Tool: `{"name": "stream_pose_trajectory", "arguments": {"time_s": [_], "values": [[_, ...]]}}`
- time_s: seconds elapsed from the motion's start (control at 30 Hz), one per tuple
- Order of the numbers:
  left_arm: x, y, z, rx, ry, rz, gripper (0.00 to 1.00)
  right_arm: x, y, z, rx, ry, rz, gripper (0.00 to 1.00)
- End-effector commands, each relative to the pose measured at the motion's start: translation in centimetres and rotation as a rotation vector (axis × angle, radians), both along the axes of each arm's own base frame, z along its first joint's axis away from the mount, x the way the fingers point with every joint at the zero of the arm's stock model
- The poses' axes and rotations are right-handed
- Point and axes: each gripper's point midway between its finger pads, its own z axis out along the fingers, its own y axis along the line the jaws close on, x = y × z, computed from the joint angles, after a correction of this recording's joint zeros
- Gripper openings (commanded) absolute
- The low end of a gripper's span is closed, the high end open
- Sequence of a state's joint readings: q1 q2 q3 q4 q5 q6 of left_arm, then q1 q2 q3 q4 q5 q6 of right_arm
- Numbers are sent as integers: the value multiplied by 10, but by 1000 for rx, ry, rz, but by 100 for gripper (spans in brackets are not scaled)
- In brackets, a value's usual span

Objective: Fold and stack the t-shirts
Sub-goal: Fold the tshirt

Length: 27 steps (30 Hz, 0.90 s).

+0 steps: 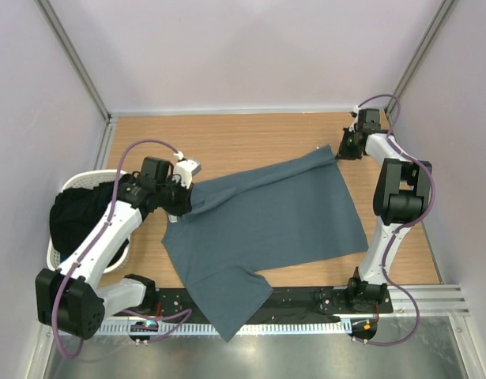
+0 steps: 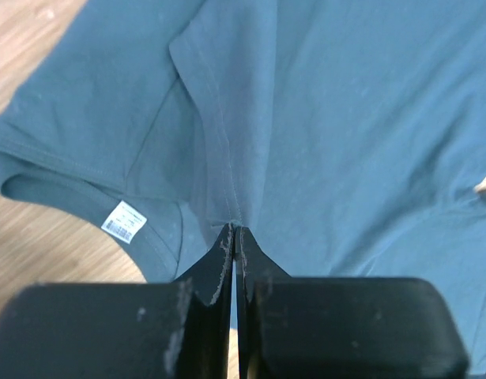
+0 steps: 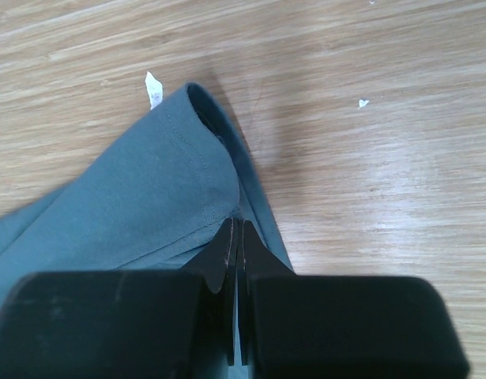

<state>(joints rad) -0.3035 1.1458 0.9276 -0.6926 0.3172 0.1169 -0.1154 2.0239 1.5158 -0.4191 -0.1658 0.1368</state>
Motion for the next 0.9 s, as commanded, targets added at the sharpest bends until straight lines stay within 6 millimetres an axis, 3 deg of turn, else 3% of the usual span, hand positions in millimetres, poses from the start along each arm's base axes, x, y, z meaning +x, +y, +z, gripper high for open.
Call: {"name": "stream_pose_trajectory", "arguments": {"time_s": [0.0,0.3,0.43,0.63,0.73,0.87], "values": [[-8,6,-8,74,9,-42,0,-1,-10,13,-44,-21,-15,1],[-24,-8,-24,126,78,-131,0,-12,-16,-2,-73,35,-29,1],[-30,-4,-31,191,97,-152,0,-18,-17,-6,-86,60,-34,1],[-17,18,-13,311,25,-112,0,-22,-10,8,-48,38,-17,1],[-10,22,1,334,-27,-111,0,-20,-8,24,-43,-6,-12,1],[-4,23,11,343,-55,-112,0,-24,-10,26,-63,1,-4,1]]}}
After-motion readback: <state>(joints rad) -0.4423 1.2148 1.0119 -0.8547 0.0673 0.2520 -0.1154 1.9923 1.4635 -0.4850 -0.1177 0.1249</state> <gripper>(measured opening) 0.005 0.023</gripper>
